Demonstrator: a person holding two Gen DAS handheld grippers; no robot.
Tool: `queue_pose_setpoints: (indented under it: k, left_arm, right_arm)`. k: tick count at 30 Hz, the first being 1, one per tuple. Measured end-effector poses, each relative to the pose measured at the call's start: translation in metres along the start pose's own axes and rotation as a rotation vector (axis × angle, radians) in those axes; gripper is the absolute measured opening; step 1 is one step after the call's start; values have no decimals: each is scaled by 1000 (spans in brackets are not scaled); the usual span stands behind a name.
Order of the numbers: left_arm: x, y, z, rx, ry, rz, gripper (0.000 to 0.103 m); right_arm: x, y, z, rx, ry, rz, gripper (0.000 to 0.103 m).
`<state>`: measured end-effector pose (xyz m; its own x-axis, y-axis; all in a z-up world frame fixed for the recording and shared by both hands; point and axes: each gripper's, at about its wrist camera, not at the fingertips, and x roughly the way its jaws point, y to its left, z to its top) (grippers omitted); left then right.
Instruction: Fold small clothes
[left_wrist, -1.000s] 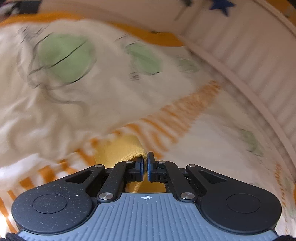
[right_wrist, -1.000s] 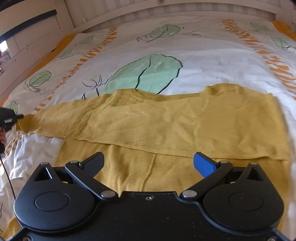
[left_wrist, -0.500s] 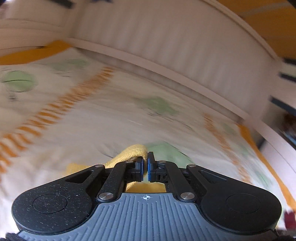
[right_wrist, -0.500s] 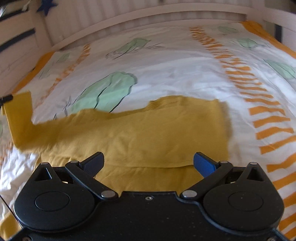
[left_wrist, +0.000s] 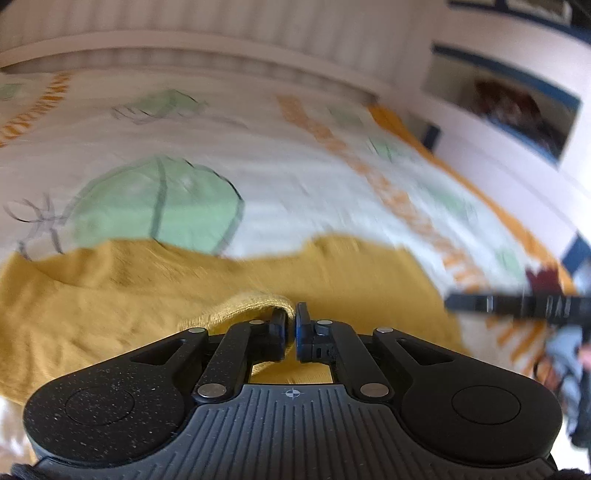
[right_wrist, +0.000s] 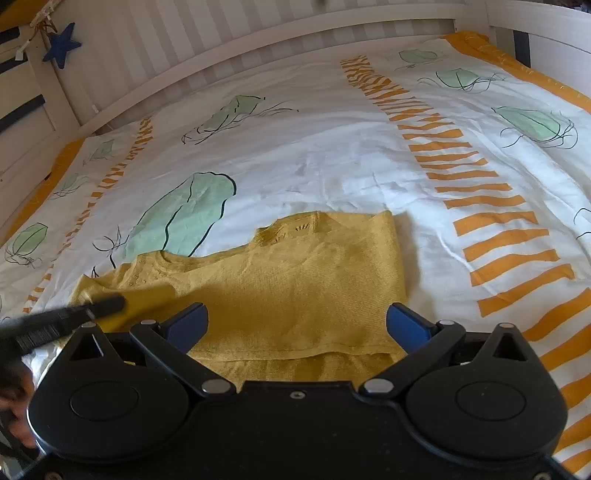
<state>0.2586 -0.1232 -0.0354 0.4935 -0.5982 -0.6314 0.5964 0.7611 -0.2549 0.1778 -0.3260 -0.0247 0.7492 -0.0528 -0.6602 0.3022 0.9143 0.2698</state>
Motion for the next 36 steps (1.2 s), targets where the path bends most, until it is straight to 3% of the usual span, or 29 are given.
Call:
queue_pose_setpoints:
  k: [1,2,3,6,9,12,16,19,24,27,33,36]
  left_arm:
    - [4,-2,-3,20,25,-12,15]
    - [6,-4,-4,34,41,-24,33]
    - [3,-9,-7,47,43,-37,44]
    - [-5,-20,-13,116,19,-44,46]
    - [-24,-28,-11,205,13,0,49]
    - [-45,-24,-10,217,10,60,54]
    - [-64,4,-18,148,54,165,55]
    - [-67,39,-24,18,90,260,54]
    - [-65,97,-28,-163,153,347,54]
    - [-72,117,-16,-179,131,357,55]
    - [-84,135,-3,-159,80,465,55]
    - [-85,137,-6,-178,82,460,55]
  right_arm:
    - [0,-1,0,0,0,-2,103]
    - [0,-1,0,1,0,-4,103]
    - [0,-2,1,3,0,-6,103]
    - [-1,-4,2,7,-6,-11,103]
    - [-2,-5,3,0,-18,-19,103]
    - [-3,-4,3,-19,-27,-28,103]
    - [-3,3,0,-55,-26,-32,103]
    - [-2,13,-5,-104,-28,-36,103]
    - [2,43,-22,-224,-28,-53,103]
    - [8,71,-32,-322,-25,-40,103]
    - [21,144,-55,-580,-39,3,103]
    - [36,171,-60,-646,-30,16,102]
